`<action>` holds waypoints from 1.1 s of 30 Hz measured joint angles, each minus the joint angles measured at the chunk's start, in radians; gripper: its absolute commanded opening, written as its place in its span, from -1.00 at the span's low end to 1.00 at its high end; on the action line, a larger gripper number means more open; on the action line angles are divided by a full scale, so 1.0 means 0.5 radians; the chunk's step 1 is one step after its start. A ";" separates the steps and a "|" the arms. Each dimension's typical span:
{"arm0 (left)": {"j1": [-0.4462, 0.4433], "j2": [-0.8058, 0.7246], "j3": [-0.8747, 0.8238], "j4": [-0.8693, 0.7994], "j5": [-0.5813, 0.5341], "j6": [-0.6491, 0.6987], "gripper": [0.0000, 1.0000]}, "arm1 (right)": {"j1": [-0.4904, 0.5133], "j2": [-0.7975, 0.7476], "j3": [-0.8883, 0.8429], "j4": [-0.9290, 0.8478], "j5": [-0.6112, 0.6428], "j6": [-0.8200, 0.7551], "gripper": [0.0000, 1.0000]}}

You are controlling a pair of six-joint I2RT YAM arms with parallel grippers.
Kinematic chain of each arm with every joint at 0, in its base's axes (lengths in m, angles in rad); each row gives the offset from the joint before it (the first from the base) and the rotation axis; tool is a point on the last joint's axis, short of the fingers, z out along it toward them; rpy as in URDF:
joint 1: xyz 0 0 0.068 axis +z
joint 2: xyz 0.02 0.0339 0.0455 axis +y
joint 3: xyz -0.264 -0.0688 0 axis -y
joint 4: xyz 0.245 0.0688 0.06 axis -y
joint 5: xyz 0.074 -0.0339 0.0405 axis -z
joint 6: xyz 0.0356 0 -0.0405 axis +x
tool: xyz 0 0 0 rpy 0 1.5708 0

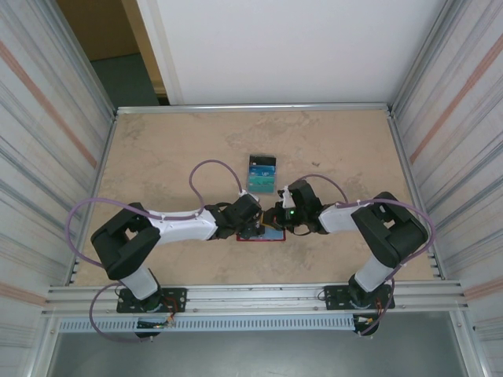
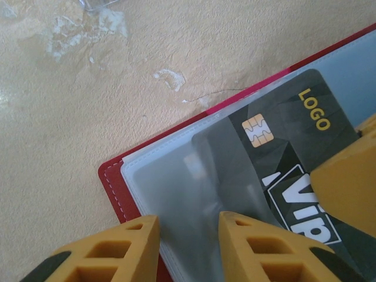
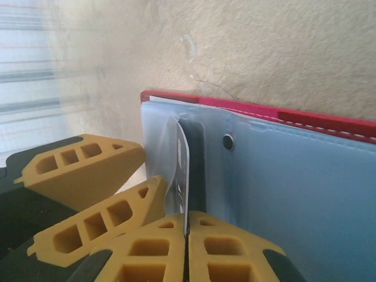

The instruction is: Take the credit cards out of the card holder

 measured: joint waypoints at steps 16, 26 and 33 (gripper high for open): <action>-0.011 -0.188 -0.024 -0.131 0.035 -0.002 0.03 | -0.015 -0.452 0.168 -0.858 0.281 -0.470 -0.95; 0.024 -0.698 -0.024 -0.150 0.092 0.184 0.18 | 0.043 -0.874 0.356 -1.233 0.326 -0.961 -1.00; 0.324 -1.061 -0.046 -0.056 0.603 0.572 0.11 | 0.124 -0.968 0.570 -1.457 0.306 -1.415 -1.00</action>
